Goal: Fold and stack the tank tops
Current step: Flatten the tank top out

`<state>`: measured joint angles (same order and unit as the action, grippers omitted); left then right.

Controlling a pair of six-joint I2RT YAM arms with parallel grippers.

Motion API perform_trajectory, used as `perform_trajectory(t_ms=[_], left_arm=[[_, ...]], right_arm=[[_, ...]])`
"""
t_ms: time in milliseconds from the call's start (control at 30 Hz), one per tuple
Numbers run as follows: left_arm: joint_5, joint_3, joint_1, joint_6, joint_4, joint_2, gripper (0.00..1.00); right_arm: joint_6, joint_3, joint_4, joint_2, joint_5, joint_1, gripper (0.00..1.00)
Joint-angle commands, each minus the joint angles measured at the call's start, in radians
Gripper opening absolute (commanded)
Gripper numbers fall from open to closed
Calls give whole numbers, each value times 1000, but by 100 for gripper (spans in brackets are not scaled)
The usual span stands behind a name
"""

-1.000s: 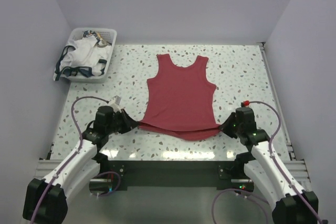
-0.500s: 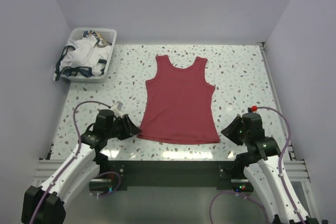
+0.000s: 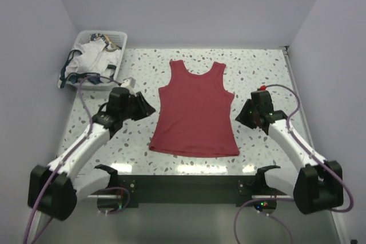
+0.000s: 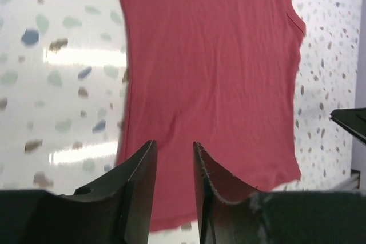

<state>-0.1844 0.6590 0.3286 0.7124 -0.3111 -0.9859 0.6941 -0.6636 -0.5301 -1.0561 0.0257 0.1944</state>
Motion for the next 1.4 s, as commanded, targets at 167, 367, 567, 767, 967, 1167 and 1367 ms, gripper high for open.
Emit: perform_trajectory(t_ms=[167,367,567,767,967,1167,1367], left_arm=[[25,278,6,-45,414,-593,33],[29,428,4,-67,437,-830,30],[74,517,1,-88,402,-970,30],[98,591,-11,-64,377,-1056,30],[111,703,-14,-39,323,-1135,30],[89,774,-17,-48,313,-1154,36],[31,778,-23,-82,375,-1097,43]], right_arm=[[-59,-330,337,-491,0,10,27],[-91,-490,326,-691,11,10,26],[-128,-606,262,-863,62,-3,24],[-160,-739,204,-970,101,-29,24],[-197,-942,121,-1096,123,-53,24],[-238,-1064,67,-1139,128,-55,27],[-271,-996,55,-954,170,-12,44]])
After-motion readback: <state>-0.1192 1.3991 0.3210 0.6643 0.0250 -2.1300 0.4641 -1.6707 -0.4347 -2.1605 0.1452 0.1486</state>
